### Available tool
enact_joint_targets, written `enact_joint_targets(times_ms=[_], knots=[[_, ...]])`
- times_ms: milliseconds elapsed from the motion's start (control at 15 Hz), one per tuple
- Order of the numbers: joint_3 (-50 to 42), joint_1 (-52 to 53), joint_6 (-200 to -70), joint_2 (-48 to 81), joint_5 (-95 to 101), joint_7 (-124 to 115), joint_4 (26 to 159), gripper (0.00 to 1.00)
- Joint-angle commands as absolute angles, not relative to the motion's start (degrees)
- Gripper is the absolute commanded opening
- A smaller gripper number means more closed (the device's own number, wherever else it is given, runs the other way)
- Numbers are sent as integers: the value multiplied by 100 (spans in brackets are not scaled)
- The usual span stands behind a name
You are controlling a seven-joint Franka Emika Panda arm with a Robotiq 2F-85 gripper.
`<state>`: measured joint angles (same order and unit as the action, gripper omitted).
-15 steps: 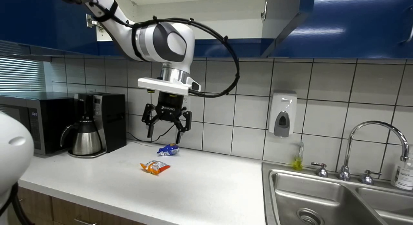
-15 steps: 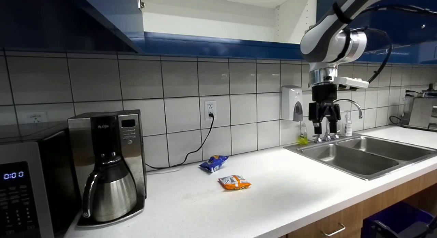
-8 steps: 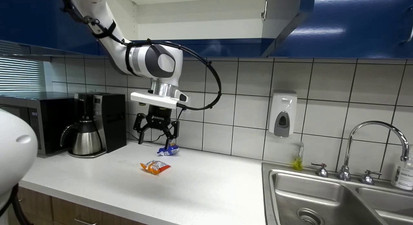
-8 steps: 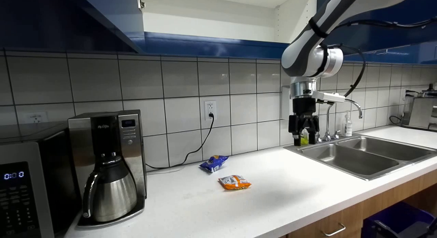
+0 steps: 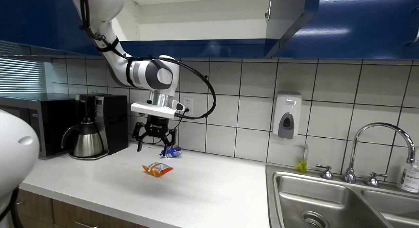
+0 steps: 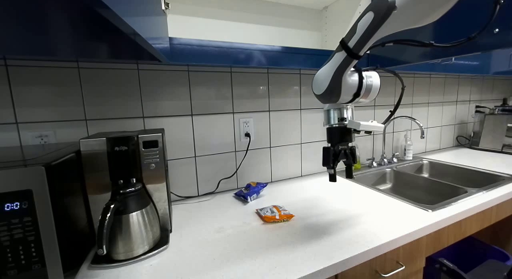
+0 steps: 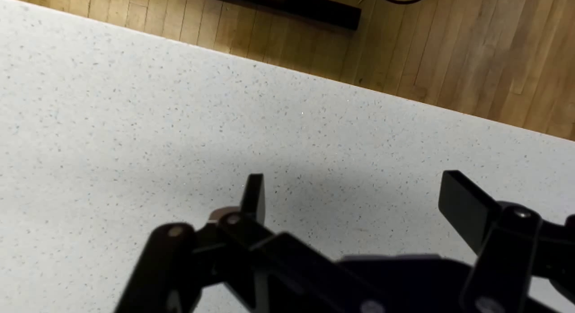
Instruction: Move the orange snack packet to the open cabinet
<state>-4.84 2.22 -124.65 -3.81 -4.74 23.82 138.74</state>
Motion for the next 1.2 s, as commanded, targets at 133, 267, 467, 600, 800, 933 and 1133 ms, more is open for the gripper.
enact_joint_targets(times_ms=[133,267,467,600,800,933,1133], knots=[[-375,119,-12457,-335,-481,2385,13827,100],[-375,119,-12457,-335,-482,2385,13821,100],[-377,115,-12542,-224,-474,2395,13797,100],[-367,120,-12603,-56,-483,2454,13749,100],[-324,120,-12757,225,-465,2469,13659,100],[-277,116,-12872,444,-434,2455,13553,100],[-178,115,-13083,788,-368,2432,13311,100]])
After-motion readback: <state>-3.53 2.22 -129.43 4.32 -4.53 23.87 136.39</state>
